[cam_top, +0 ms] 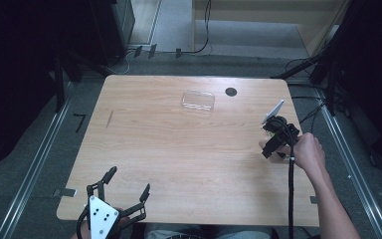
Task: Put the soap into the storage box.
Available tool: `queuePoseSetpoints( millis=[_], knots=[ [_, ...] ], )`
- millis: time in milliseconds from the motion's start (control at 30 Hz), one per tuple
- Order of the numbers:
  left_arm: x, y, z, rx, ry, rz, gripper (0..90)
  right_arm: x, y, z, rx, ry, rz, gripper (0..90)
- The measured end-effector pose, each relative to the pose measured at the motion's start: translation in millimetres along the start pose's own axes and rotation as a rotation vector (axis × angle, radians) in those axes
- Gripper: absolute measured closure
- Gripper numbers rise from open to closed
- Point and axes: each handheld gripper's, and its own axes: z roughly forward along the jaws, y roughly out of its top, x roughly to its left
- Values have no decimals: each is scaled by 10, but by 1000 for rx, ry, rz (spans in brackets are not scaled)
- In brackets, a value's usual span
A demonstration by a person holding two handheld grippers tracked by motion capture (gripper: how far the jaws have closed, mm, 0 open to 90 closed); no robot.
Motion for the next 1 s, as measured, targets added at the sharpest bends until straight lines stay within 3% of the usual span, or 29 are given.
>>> queuePoseSetpoints(
  millis=[1000],
  knots=[
    [-2, 1, 11, 0, -4, 1, 99, -319, -26, 30, -19, -1, 145, 333]
  ],
)
